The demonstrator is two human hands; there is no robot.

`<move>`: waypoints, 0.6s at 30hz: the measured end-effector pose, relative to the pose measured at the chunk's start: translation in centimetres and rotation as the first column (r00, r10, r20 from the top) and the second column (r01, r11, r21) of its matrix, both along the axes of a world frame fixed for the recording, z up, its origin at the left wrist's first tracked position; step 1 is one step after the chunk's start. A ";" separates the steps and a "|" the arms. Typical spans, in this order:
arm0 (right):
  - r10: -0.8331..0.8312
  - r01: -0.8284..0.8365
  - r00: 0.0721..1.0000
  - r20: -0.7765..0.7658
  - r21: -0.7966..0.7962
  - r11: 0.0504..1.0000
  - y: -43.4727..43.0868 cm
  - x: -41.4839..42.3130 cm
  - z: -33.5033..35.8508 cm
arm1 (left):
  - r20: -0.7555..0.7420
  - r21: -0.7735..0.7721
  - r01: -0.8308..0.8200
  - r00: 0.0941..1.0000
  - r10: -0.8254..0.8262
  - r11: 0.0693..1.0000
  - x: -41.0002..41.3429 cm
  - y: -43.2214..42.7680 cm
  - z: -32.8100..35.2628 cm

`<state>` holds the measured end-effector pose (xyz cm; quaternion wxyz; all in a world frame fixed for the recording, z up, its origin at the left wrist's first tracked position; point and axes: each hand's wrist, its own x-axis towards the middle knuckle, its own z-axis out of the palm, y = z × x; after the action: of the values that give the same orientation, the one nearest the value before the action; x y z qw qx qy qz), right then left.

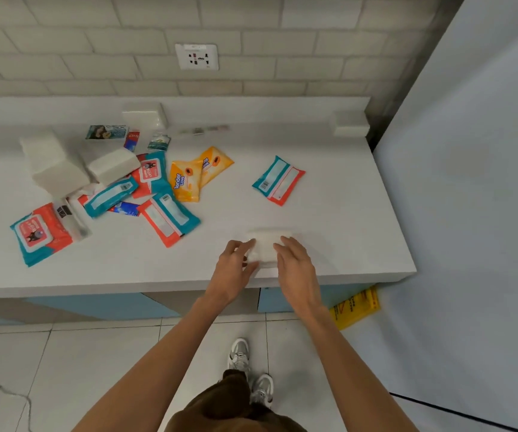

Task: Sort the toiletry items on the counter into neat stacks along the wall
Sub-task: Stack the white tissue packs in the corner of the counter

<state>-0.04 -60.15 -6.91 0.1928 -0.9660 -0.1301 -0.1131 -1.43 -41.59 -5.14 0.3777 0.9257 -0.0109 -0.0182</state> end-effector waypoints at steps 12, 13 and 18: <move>-0.120 0.127 0.988 0.102 -0.070 0.989 -5.2 3.0 -1.3 | 0.009 0.093 0.279 0.960 -0.281 0.956 7.2 -4.9 -0.4; -0.125 0.131 0.987 0.102 -0.065 0.989 -5.7 3.4 -1.4 | 0.017 0.101 0.282 0.958 -0.286 0.954 7.6 -5.3 -0.4; -0.149 0.153 0.984 0.102 -0.034 0.988 -8.0 6.1 -2.2 | 0.083 0.220 0.328 0.932 -0.353 0.919 10.4 -7.4 -0.8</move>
<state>6.05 -68.16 -9.07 0.1569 -0.9700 -0.0682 -0.1726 8.93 -49.02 -5.94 0.2712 0.9425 -0.1931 -0.0285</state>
